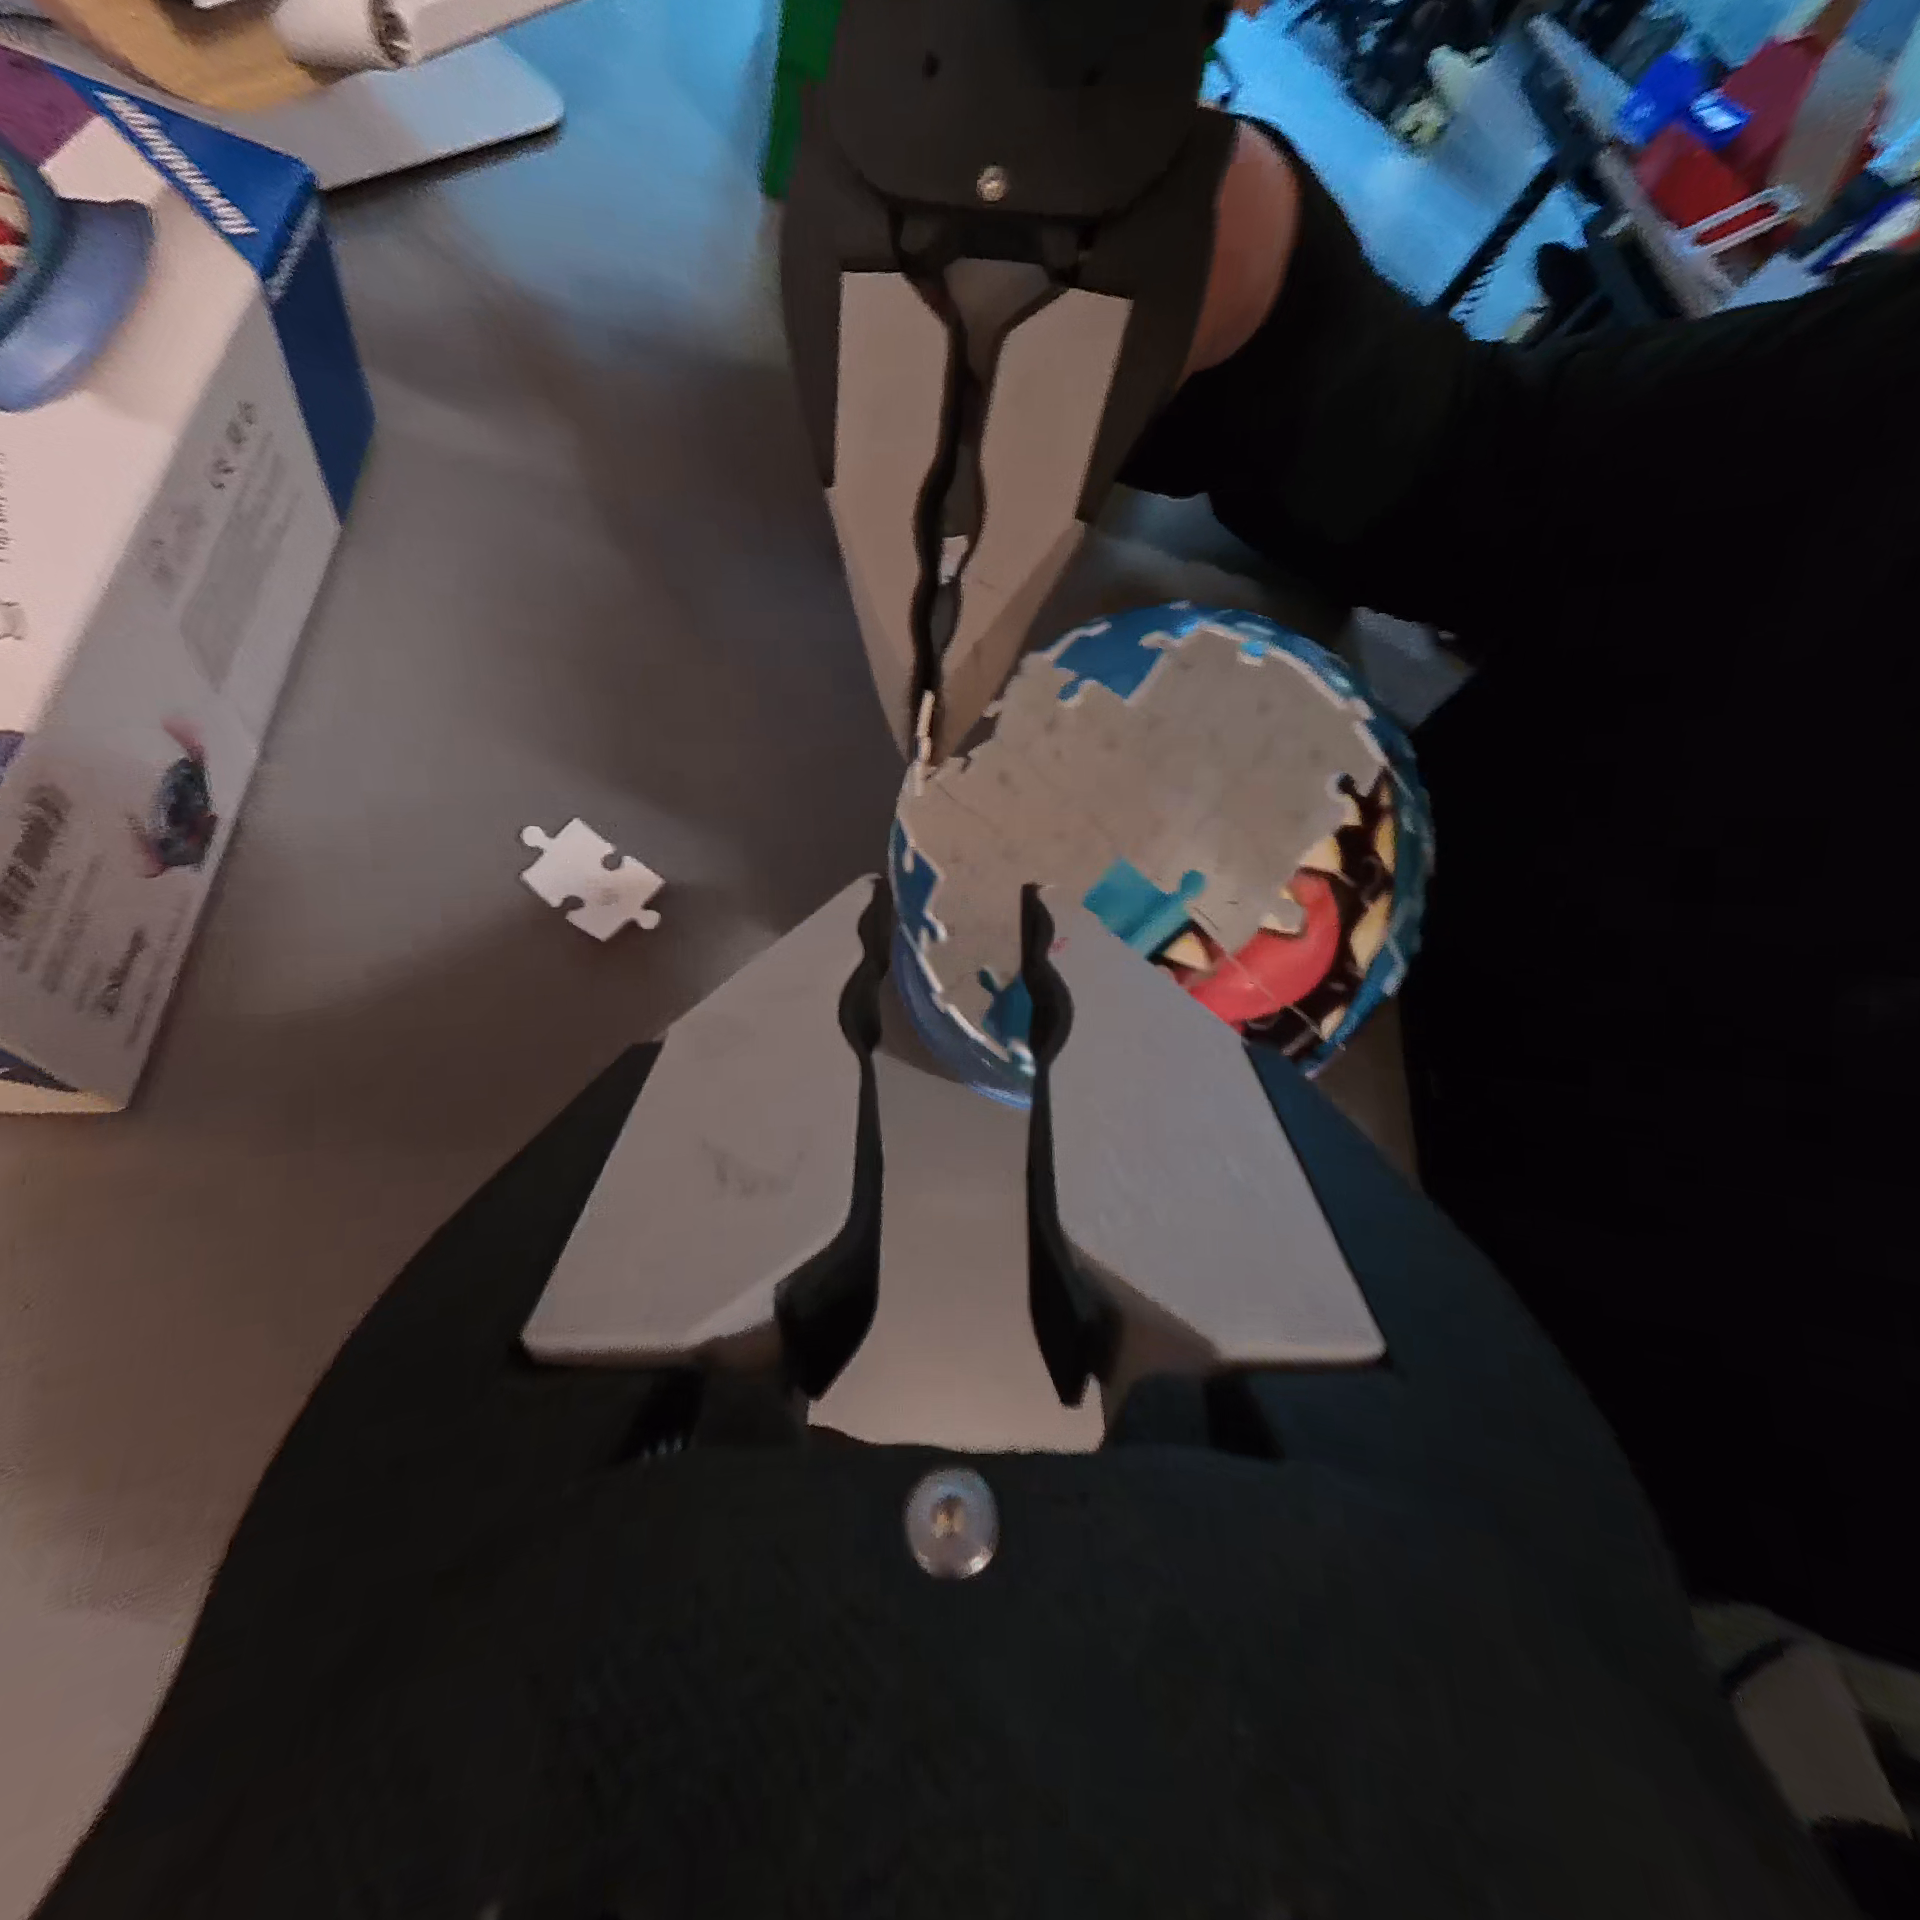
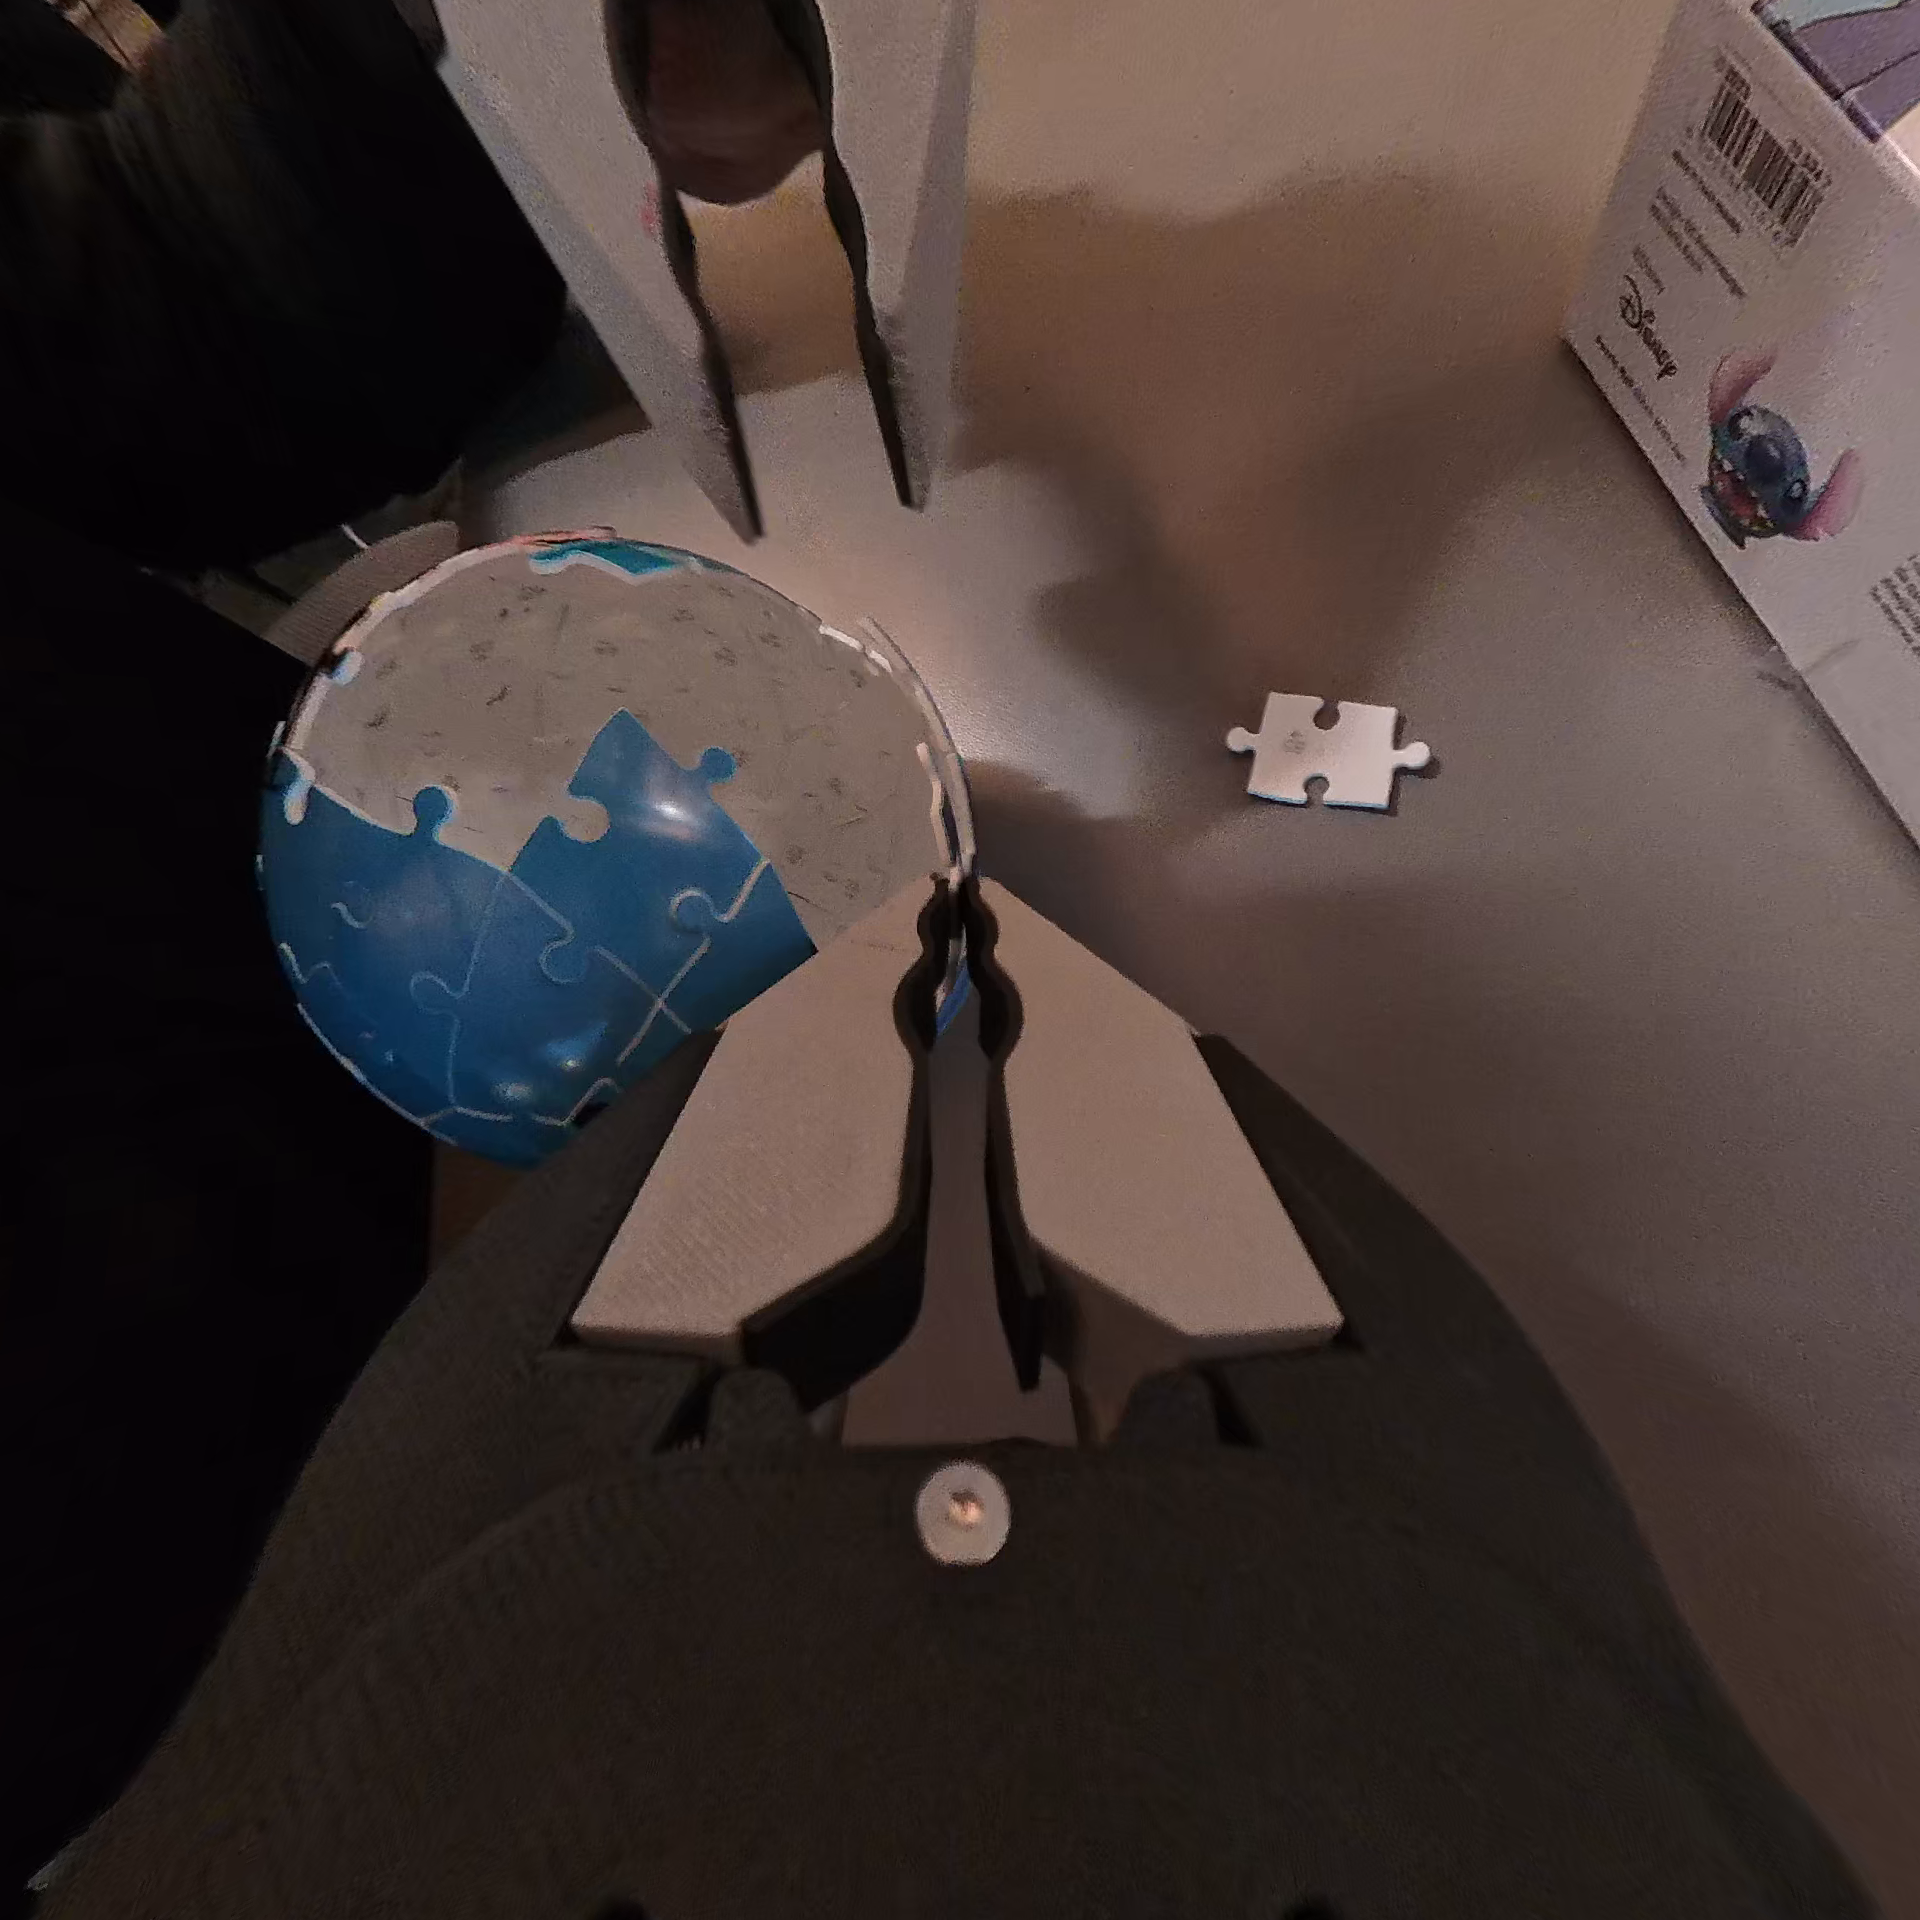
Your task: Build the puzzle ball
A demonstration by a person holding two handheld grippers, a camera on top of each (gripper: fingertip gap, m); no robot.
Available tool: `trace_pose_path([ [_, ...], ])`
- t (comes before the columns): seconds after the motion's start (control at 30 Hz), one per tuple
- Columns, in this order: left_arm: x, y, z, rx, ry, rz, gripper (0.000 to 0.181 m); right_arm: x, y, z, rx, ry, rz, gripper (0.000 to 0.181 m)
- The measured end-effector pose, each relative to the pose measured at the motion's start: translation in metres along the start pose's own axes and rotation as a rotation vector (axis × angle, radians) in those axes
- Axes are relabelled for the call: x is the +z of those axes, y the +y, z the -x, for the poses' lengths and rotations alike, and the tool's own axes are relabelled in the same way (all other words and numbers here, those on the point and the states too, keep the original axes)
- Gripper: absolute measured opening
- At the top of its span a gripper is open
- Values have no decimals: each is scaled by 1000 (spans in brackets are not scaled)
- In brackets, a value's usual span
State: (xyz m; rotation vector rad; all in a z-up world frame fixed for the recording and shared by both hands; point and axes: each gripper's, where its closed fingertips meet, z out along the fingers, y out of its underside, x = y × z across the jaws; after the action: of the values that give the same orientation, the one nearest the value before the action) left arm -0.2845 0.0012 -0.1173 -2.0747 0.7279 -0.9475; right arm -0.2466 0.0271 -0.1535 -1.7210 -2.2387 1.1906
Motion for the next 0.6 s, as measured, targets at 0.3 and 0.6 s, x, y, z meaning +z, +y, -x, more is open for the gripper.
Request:
trace_pose_path([
  [0.3, -16, 22, -10, 98, 89, 9, 59, -1, -1, -1, -17, 36, 5, 0],
  [0.6, 13, 57, -12, 166, 122, 160, 91, -4, -2, -2, -20, 43, -8, 0],
])
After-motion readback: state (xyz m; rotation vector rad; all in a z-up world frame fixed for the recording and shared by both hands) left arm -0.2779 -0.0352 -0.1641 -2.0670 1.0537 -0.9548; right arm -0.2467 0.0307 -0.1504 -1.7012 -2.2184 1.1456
